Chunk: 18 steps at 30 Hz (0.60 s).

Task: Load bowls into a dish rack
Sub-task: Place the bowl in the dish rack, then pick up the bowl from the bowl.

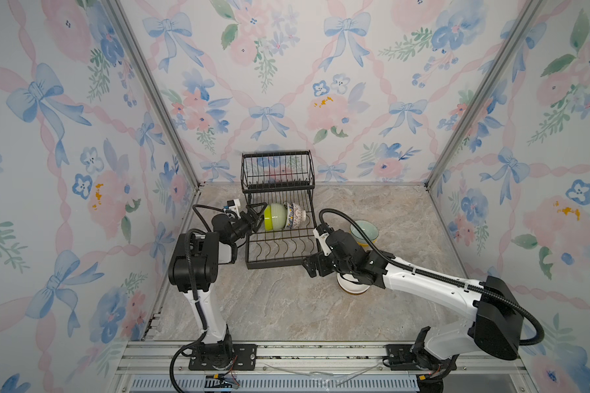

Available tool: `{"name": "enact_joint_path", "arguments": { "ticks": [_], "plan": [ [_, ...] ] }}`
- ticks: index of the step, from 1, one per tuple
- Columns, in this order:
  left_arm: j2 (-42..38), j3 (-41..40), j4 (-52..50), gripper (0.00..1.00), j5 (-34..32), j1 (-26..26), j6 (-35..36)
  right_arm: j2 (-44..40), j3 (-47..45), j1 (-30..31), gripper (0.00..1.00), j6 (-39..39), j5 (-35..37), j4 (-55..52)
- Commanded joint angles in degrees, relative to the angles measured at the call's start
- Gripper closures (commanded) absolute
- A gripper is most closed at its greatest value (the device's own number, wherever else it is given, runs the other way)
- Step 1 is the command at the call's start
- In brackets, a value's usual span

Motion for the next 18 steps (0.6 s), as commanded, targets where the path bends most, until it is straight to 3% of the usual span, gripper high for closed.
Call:
{"name": "enact_joint_path", "arguments": {
  "ticks": [1,14,18],
  "plan": [
    [-3.89,-1.68,-5.46,0.02,-3.56,-0.59,4.8,-2.35,1.05,-1.61,0.04,-1.95,3.49,-2.92],
    [-23.02,-8.35,-24.95,0.02,-13.22,-3.65,20.51,-7.58,-0.09,-5.13,0.04,-5.04,20.32,-13.81],
    [-29.21,-9.65,-31.78,0.02,-15.09,-5.22,25.45,-9.49,-1.83,-6.91,0.04,-3.47,21.65,-17.33]
  ]
}}
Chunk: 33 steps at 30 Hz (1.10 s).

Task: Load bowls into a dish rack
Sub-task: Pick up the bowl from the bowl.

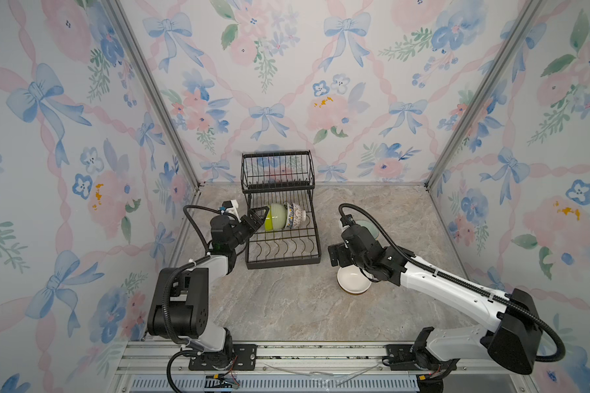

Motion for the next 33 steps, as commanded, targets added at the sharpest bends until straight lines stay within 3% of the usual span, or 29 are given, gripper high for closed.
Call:
{"name": "enact_joint_path", "arguments": {
  "ticks": [1,7,11,20,24,33],
  "plan": [
    [-5.13,-0.82,-9.37,0.02,-3.28,-1.9,8.32,-2.36,-2.42,-1.74,0.04,1.0,4.03,-5.57],
    [-15.47,0.84,-26.62,0.02,-11.37,-9.81,20.13,-7.35,-8.34,-3.47,0.0,4.91,4.82,-7.5],
    [-19.33,1.75,-33.17,0.02,-14.73,-15.31,23.93,-8.73,-12.05,-4.63,0.09,6.74,3.61,-7.43],
    [-20.94,3.04,-40.74,0.02,-23.89,-28.84,28.4,-9.87,-18.25,-6.29,0.36,9.5,-0.29,-5.3],
    [-19.55,2.95,-40.87,0.02,-24.4,-31.15,27.96,-9.98,-19.62,-7.6,0.54,9.77,-2.65,-3.73],
    [-17.88,3.99,-40.67,0.02,-26.21,-34.76,27.42,-8.93,-20.53,-8.59,0.74,10.04,-4.45,-2.09]
  ]
}}
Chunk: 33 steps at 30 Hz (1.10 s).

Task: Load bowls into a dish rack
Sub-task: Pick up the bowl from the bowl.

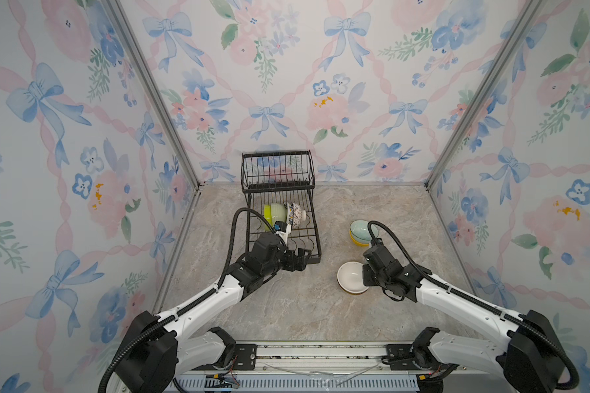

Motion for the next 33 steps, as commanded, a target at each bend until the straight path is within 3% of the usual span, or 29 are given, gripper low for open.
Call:
{"name": "enact_joint_path", "arguments": {
  "ticks": [1,6,11,22,33],
  "plan": [
    [0.7,1.77,-0.41,0.02,-1.39,-0.46,0.85,0.34,-0.88,-0.6,0.76,0.4,-0.86,0.76],
    [1.33,2.23,-0.4,0.02,-1.28,-0.66,0.58,1.12,-1.05,-0.73,0.82,0.24,-1.25,0.96],
    [1.49,2.27,-0.66,0.02,-1.31,-0.66,0.43,-0.17,-0.94,-0.85,1.0,-0.02,-1.09,1.05],
    [-0.27,3.15,-0.35,0.02,-1.76,-0.66,-0.03,-4.97,4.55,-1.43,1.0,-3.66,-0.91,-2.2],
    [-5.6,5.71,-3.44,0.02,-4.08,-0.05,-1.18,-0.85,14.67,4.71,1.0,-9.36,-11.27,0.04]
  ]
}}
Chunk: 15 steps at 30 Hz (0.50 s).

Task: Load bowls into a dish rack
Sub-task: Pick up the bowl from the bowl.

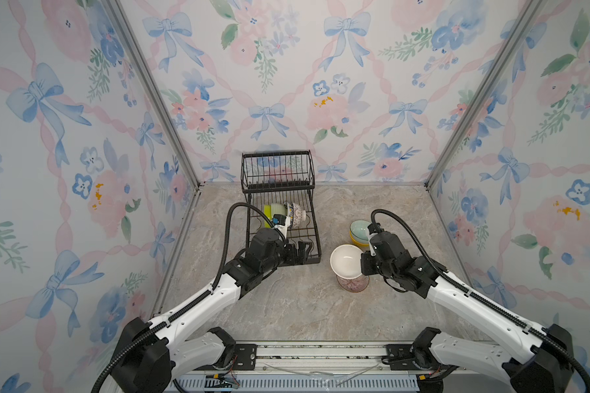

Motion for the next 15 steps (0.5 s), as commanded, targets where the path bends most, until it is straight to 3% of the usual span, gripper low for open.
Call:
{"name": "enact_joint_path", "arguments": {
  "ticks": [1,15],
  "plan": [
    [-2.76,1.16,-1.7,0.02,-1.54,0.6,-1.15,3.35,3.04,2.89,1.0,-2.1,-6.21,3.45],
    [-14.69,-4.75,-7.87,0.02,-1.85,7.13,-3.72,24.7,7.71,13.19,1.0,0.54,-14.17,18.93]
  ]
}}
